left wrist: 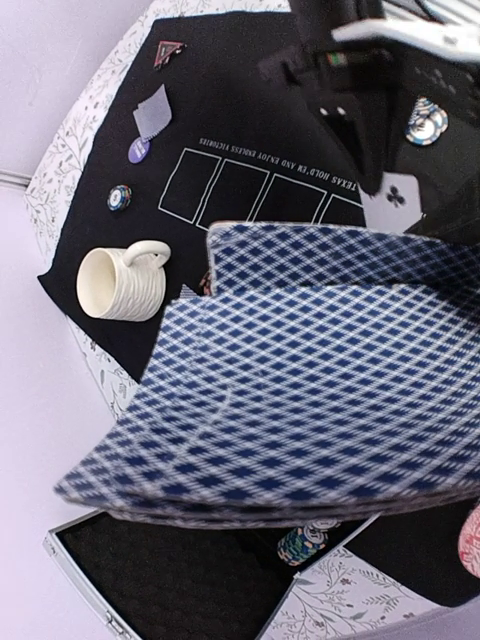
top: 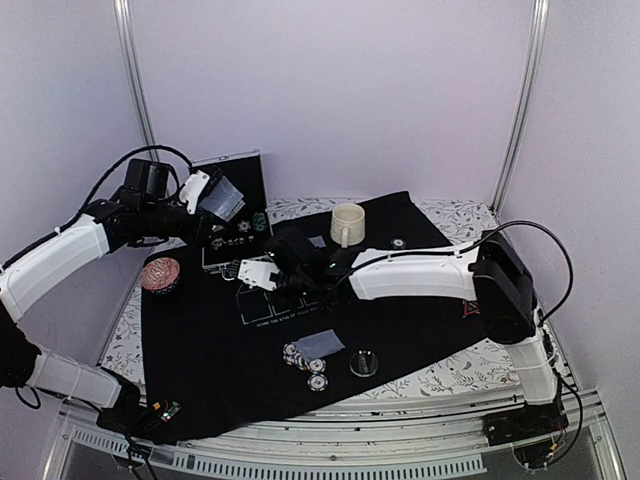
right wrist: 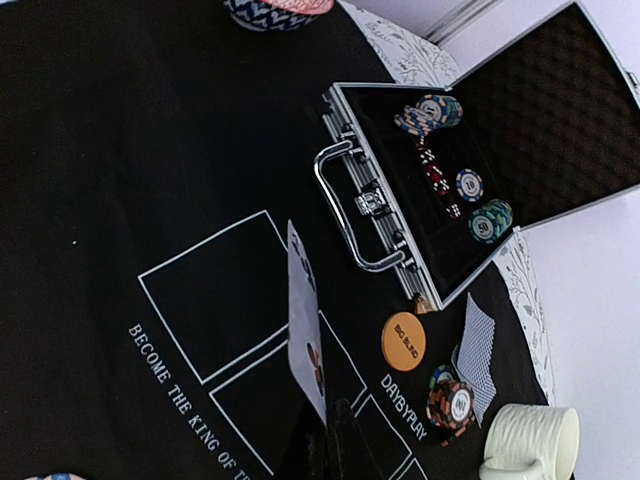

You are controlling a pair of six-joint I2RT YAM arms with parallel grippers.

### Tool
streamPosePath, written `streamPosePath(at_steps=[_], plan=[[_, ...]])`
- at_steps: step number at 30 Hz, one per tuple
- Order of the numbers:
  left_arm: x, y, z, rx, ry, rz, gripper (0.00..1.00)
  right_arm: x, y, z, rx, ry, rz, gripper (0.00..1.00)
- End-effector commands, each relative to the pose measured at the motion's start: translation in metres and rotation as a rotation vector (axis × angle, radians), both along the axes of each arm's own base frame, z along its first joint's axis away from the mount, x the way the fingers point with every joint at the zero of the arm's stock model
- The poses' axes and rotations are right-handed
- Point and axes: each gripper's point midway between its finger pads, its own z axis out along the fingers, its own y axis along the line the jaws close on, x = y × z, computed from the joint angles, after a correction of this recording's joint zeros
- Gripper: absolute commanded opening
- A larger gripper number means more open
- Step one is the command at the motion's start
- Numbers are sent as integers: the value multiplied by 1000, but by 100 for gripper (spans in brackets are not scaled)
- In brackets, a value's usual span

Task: Distribute texas hold em gaming equipment
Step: Distribute the poker card in the community card area.

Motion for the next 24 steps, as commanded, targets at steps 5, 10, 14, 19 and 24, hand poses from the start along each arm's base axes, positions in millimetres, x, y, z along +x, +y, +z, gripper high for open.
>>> streamPosePath(at_steps=[5,10,14,19,24], plan=[[2,2,29,-46,-78,1,38,29,41,-35,-31,-79,-6,2],[0,-1,31,-57,-83,-14,38,20,49,-75,-71,-42,3,2],[0,-2,31,-61,-80,-25,38,1,53,-109,-165,-26,32,2],[-1,-4,31,-65,-78,-36,38,-18,52,-130,-207,41,74,2],[-2,-4,31,-66,-78,-39,38,-20,51,-138,-208,70,71,2]])
